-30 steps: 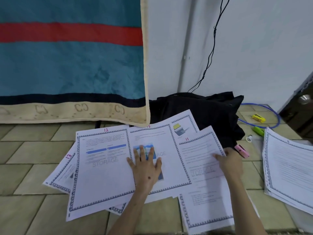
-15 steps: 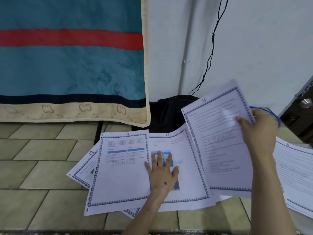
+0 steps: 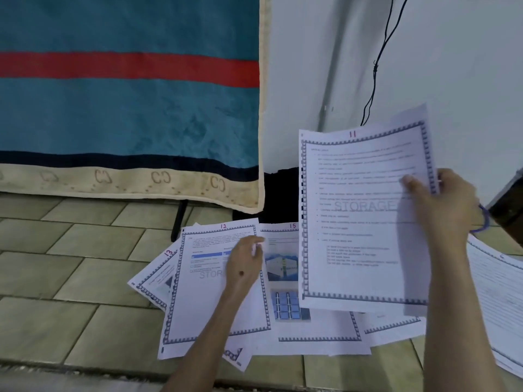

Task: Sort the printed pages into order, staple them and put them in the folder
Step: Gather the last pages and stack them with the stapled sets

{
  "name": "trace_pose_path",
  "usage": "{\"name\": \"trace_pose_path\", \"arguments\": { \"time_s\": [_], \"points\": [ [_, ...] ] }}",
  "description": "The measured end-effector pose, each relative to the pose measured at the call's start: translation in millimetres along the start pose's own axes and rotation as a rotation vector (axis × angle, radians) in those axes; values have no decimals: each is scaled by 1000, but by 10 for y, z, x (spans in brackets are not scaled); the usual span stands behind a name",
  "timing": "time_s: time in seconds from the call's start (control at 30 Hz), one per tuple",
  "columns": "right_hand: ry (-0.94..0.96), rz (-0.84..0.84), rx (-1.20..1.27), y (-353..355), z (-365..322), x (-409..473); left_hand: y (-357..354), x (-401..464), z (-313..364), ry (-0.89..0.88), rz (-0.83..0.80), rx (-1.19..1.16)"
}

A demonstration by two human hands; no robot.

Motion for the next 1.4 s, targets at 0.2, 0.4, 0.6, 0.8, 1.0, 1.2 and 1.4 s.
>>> {"name": "trace_pose_path", "arguments": {
  "time_s": [0.2,0.4,0.6,0.8,1.0,1.2,1.4],
  "points": [
    [-234,-247,131,-581,384,-351,654,136,-635,379,303,-135],
    [-478,-546,160,-1324,577,-972,1013,134,-1069,614,327,-276],
    [-548,-638,139,-1832,693,-1336,1083,116,-1179,640,189,-254],
    [-416,-683,59,-2013,684,-1406,1034,190,-1217,660,63,-376],
    [-430,-718,74,-2023,742,-1413,1016,192,-1079,599,-31,-381],
    [-559,-813,273,-1981,828,-1424,943,136,-986,455,-84,-350],
    [-640,-953,410,-1988,762,-1397,1235,23,-1004,388,-88,-494]
  ]
}}
Point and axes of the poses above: each hand's wrist, its own x-axis towards the middle knuckle, its own y-axis out of the back of the hand, z = x × y, the point moved 1 cm from there along x, towards the middle knuckle, and after that the axes turned 9 degrees about x, right-handed, at the moved point
